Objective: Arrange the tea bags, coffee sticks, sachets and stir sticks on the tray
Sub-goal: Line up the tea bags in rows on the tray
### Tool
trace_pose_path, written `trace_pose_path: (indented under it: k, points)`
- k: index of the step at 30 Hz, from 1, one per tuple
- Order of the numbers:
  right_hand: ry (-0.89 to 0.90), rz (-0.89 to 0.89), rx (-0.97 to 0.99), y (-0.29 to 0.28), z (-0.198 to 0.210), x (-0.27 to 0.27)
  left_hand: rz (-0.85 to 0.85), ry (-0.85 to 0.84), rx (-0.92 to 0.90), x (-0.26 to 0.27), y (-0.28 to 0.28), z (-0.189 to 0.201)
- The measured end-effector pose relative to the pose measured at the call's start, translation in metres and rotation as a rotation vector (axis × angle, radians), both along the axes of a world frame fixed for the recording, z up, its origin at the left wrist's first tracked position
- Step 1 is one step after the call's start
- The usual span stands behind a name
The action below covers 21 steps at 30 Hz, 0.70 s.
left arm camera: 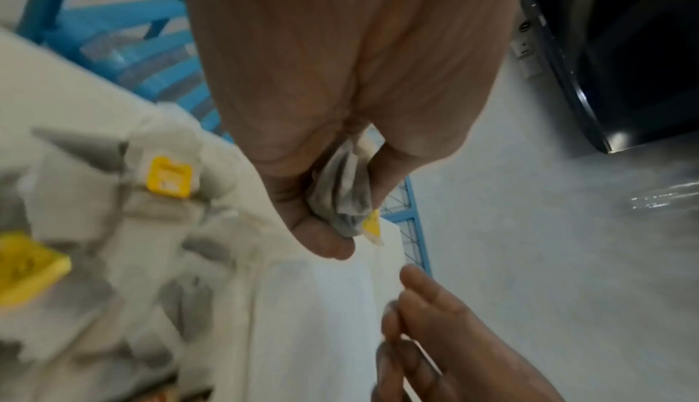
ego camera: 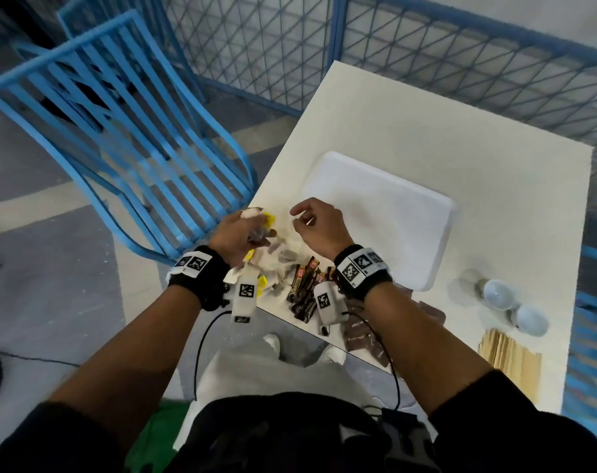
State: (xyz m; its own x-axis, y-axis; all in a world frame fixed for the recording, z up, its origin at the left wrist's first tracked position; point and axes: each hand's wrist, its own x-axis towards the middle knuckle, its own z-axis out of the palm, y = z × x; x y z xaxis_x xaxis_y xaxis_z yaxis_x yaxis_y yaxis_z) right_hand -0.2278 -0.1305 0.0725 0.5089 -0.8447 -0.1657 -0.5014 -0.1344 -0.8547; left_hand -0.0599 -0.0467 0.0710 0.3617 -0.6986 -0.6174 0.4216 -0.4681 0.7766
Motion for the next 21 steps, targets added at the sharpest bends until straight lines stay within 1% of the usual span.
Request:
trace_pose_path:
  k: [5, 9, 12, 15, 18, 21]
  points:
    - [0.073, 0.082, -0.024, 0.008, -0.029, 0.015, -0.011, -0.080, 0.093, 0.028, 0.005, -0.011]
    - [0.225, 0.194, 0.008, 0.008, -0.053, 0.038, -0.015, -0.146, 0.108, 0.048, -0.001, -0.025]
    - [0.379, 0.227, 0.032, 0.011, -0.066, 0.058, -0.109, -0.202, 0.118, 0.064, -0.007, -0.033]
    - [0.474, 0.239, -0.022, 0.014, -0.072, 0.071, -0.265, -0.216, 0.108, 0.081, -0.017, -0.040]
    - [0.436, 0.172, -0.027, 0.013, -0.071, 0.073, -0.380, -0.223, 0.114, 0.093, -0.030, -0.046]
    - [0.307, 0.016, 0.004, 0.010, -0.064, 0.064, -0.449, -0.224, 0.090, 0.095, -0.042, -0.046]
